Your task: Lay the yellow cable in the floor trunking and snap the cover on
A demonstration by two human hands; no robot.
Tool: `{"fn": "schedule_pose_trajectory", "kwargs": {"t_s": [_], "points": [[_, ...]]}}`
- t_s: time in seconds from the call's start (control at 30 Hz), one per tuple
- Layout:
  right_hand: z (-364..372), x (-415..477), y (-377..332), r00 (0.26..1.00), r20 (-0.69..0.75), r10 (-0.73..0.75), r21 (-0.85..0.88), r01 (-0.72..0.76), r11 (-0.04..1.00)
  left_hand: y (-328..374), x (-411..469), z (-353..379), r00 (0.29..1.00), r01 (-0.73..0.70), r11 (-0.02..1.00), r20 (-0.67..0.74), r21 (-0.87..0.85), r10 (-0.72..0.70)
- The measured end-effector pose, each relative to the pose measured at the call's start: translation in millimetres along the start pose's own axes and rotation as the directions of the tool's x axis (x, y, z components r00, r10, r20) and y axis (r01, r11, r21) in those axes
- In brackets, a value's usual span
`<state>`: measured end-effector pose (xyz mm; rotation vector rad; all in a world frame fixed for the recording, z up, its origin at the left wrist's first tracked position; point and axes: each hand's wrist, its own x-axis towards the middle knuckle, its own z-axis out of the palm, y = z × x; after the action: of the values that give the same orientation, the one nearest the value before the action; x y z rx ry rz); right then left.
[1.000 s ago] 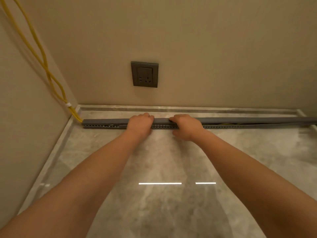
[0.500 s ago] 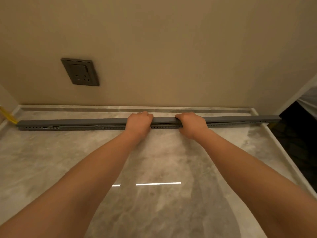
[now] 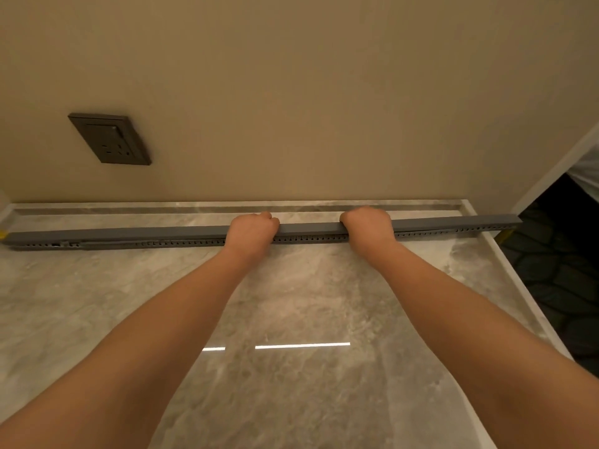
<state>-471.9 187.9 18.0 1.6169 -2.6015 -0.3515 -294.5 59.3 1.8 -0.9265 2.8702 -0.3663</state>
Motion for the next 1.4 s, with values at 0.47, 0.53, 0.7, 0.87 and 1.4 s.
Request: {"fn": "schedule_pose_trajectory", "kwargs": {"t_s": [0.47,0.53,0.7,0.87,1.4], "points": [[-7.3,50.5,-18.7,0.998,-0.029,-0.061,0.033,0.062,0.998,-40.3,27.6,8.0,0.996,0.08,0.997,-0.035,0.004,-0.08],[-8.3,55.2,-18.9,0.998,-0.034,-0.053,0.048,0.055,0.997,-43.0,31.3,8.0,0.996,0.081,0.997,-0.031,0.005,-0.081],[-11.6,58.6,-20.1,0.995,-0.078,-0.054,0.102,0.062,0.993,-44.1,31.0,6.7,0.994,0.079,0.997,-0.074,-0.024,-0.08],[-14.4,57.8,-24.5,0.997,-0.055,-0.052,0.091,0.057,0.994,-41.3,32.2,2.8,0.992,0.115,0.993,-0.057,0.016,-0.114],[-21.9,11.1,-16.0,0.999,0.008,-0.032,0.328,0.027,0.944,-1.4,4.6,-28.8,0.986,0.151,0.964,-0.036,-0.22,-0.163]]}}
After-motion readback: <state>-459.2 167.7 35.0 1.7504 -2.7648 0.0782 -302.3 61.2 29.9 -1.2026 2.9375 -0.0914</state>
